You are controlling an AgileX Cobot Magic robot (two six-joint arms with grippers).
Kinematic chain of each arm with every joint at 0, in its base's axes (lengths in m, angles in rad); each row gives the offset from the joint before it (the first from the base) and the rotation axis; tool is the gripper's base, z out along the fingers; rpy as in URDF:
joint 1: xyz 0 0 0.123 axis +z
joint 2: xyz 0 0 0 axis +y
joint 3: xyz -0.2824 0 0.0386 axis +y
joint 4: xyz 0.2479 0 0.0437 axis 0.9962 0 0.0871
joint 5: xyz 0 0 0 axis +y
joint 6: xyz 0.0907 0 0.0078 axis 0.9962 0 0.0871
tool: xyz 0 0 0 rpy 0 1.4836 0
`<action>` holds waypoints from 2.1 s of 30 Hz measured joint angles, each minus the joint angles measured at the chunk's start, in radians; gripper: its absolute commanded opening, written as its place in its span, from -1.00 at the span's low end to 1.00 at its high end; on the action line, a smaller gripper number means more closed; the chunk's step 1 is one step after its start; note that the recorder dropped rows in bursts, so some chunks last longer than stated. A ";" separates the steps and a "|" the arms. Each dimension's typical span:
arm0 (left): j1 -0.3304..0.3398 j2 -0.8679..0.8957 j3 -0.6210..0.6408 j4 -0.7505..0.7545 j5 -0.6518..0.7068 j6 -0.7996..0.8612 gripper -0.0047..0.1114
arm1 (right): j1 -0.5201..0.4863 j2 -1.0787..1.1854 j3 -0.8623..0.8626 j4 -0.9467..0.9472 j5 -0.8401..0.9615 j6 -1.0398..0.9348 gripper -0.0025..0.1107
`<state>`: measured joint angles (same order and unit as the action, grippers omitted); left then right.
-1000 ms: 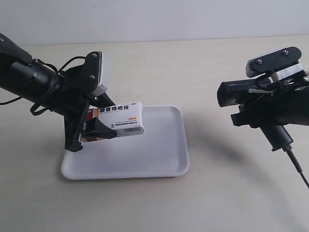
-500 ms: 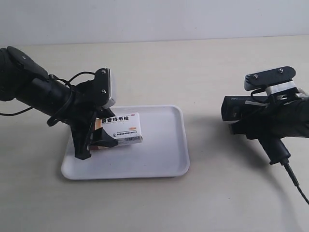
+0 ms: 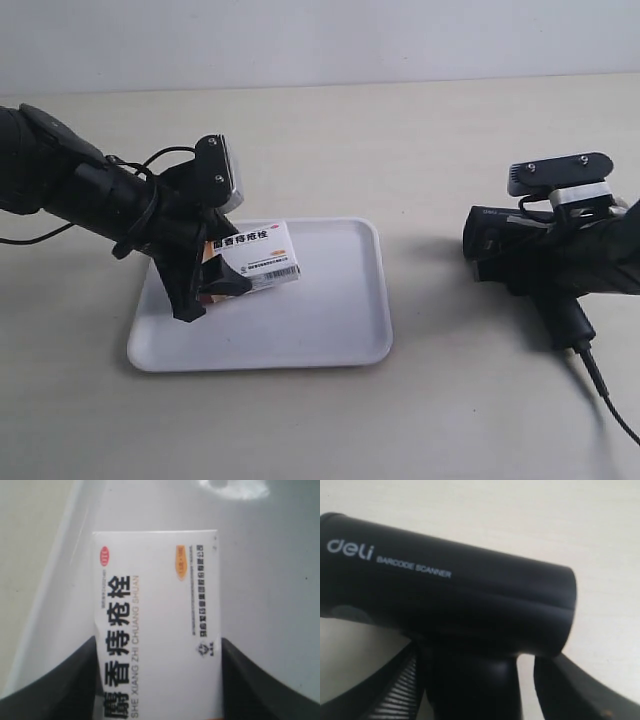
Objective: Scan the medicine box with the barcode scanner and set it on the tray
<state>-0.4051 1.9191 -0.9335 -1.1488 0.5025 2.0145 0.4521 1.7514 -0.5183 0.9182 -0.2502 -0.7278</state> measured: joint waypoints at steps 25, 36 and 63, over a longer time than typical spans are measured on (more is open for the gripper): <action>0.000 -0.479 0.000 0.124 0.067 -0.455 -0.92 | 0.000 -0.639 -0.041 -0.027 0.309 -0.025 -0.12; 0.000 -1.046 0.373 -0.090 -0.184 -0.570 -0.87 | 0.000 -1.246 0.211 -0.077 0.317 -0.027 -0.95; 0.332 -1.775 0.853 -0.171 -0.275 -0.558 -0.87 | 0.000 -1.497 0.385 -0.077 0.261 -0.003 -0.95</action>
<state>-0.0735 0.1443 -0.0803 -1.3201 0.2272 1.4561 0.4521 0.2546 -0.1328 0.8415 0.0108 -0.7304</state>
